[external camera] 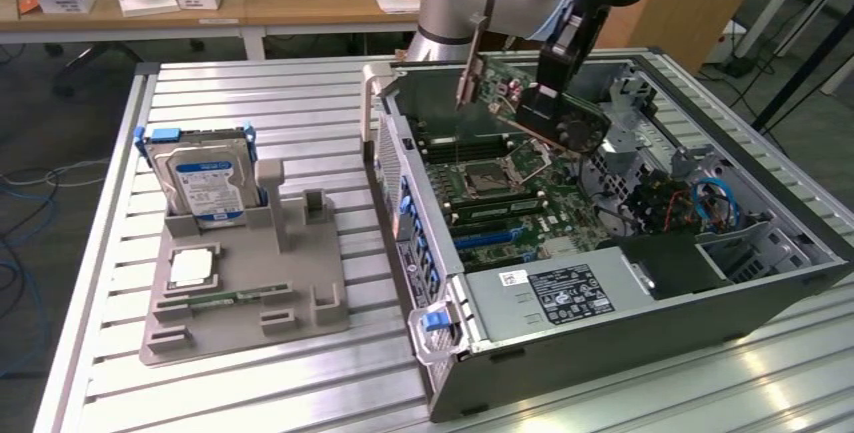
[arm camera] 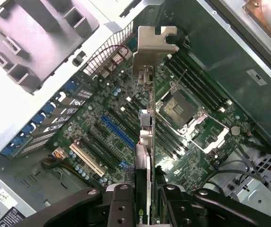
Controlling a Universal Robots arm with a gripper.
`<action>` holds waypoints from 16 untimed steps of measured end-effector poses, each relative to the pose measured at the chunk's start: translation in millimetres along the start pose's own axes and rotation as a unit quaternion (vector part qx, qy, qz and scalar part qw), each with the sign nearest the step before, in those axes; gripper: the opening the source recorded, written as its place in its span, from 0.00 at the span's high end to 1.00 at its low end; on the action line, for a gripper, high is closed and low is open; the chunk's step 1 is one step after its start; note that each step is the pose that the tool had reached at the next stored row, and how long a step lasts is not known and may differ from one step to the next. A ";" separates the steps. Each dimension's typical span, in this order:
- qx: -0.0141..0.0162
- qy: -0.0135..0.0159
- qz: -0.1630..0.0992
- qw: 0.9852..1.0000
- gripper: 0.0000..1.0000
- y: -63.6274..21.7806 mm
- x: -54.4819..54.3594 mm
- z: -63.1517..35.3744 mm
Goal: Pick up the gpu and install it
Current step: 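Insert the gpu into the slot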
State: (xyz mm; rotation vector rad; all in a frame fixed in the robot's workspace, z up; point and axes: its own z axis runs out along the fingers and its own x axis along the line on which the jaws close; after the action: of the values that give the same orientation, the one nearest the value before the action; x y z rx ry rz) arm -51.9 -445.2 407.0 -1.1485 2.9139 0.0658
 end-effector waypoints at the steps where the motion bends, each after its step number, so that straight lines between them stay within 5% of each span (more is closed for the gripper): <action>1: 0.000 0.000 -0.004 1.000 0.74 0.0 0.0 0.0; 16: -0.001 0.002 -0.062 0.998 0.74 0.0 0.0 0.0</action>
State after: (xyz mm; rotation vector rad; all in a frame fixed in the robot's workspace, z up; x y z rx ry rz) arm -51.9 -445.2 407.0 -1.3289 2.8390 0.0665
